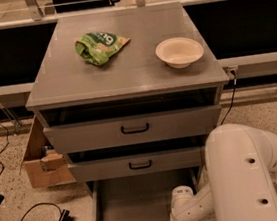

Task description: Open bottom drawer

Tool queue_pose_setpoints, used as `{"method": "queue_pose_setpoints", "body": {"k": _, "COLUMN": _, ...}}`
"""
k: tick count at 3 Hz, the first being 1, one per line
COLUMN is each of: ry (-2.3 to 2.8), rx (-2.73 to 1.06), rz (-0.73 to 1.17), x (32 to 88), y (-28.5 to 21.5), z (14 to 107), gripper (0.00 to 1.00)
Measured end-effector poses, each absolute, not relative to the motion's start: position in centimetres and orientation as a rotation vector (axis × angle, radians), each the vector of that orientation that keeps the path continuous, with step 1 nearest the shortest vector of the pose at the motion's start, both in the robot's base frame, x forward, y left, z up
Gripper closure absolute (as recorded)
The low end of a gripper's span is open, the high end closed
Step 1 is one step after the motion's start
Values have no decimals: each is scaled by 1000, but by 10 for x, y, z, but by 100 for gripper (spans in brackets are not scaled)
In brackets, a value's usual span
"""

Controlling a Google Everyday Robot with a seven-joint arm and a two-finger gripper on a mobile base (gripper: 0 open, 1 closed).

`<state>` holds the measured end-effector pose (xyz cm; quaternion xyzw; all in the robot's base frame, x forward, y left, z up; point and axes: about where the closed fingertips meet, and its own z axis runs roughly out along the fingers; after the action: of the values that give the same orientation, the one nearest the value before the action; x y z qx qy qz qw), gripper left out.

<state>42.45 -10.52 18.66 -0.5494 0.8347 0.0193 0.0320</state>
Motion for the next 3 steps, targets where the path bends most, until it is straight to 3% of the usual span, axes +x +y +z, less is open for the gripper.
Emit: {"method": "queue_pose_setpoints", "body": {"k": 3, "ry": 2570, "rx": -1692, "rz": 59, "x": 425, "y": -105, "z": 187, "gripper": 100}}
